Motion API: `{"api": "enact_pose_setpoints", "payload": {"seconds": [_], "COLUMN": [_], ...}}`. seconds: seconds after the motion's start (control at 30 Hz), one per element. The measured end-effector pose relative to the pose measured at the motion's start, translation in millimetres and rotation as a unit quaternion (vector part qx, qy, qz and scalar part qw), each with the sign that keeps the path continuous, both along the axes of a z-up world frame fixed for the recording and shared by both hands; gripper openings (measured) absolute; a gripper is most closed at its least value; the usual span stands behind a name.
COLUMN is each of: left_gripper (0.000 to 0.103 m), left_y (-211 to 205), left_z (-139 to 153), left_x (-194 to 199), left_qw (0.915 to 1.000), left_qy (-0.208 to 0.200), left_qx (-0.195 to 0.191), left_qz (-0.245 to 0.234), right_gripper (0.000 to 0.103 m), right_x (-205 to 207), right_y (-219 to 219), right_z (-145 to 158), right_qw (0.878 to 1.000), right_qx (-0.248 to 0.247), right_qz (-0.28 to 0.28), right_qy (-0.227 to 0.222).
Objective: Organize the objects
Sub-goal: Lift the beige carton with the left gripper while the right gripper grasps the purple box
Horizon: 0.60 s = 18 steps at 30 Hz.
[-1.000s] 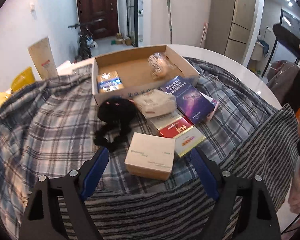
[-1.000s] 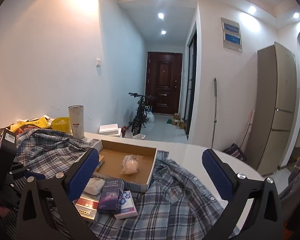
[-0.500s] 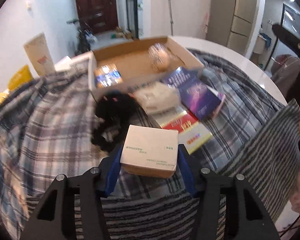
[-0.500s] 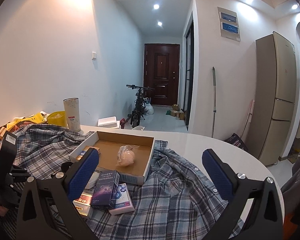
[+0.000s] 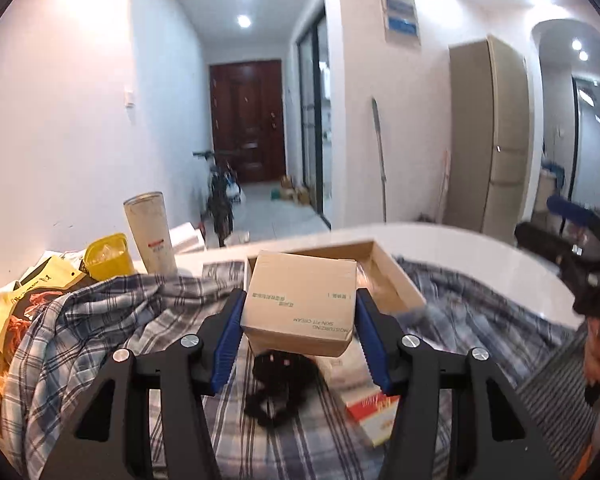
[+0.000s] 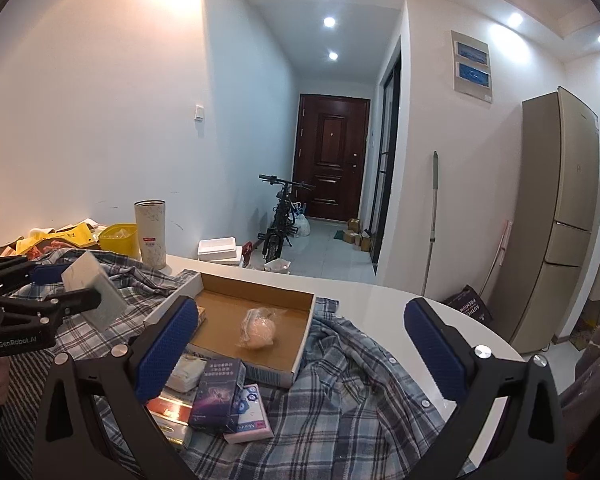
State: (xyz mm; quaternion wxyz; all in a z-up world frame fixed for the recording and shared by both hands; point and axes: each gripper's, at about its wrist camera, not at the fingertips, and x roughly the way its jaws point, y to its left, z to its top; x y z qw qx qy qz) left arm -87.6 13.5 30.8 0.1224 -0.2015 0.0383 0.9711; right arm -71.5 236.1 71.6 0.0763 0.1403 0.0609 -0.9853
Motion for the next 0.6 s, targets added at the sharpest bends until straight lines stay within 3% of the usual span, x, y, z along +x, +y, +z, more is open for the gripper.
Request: {"api": "enact_pose_setpoints", "payload": {"seconds": [0.1, 0.2, 0.3, 0.6], "left_gripper": [0.056, 0.056, 0.056, 0.056], "left_y": [-6, -16, -20, -36], "left_z": [-9, -21, -30, -50], "left_x": [-3, -7, -11, -22], "left_qw": [0.9995, 0.9984, 0.9979, 0.9948], "left_qy": [0.021, 0.002, -0.01, -0.045], "left_qx": [0.012, 0.036, 0.041, 0.067], "left_qz": [0.021, 0.043, 0.05, 0.063], "right_gripper": [0.103, 0.095, 0.093, 0.081], "right_x": [-11, -18, -28, -67], "right_y": [-10, -25, -38, -62], "right_z": [-6, -22, -45, -107], "right_qw": [0.999, 0.998, 0.994, 0.973], "right_qx": [-0.002, 0.029, 0.06, 0.06], "right_qz": [0.011, 0.023, 0.028, 0.047], "right_qy": [-0.03, -0.056, -0.09, -0.216]}}
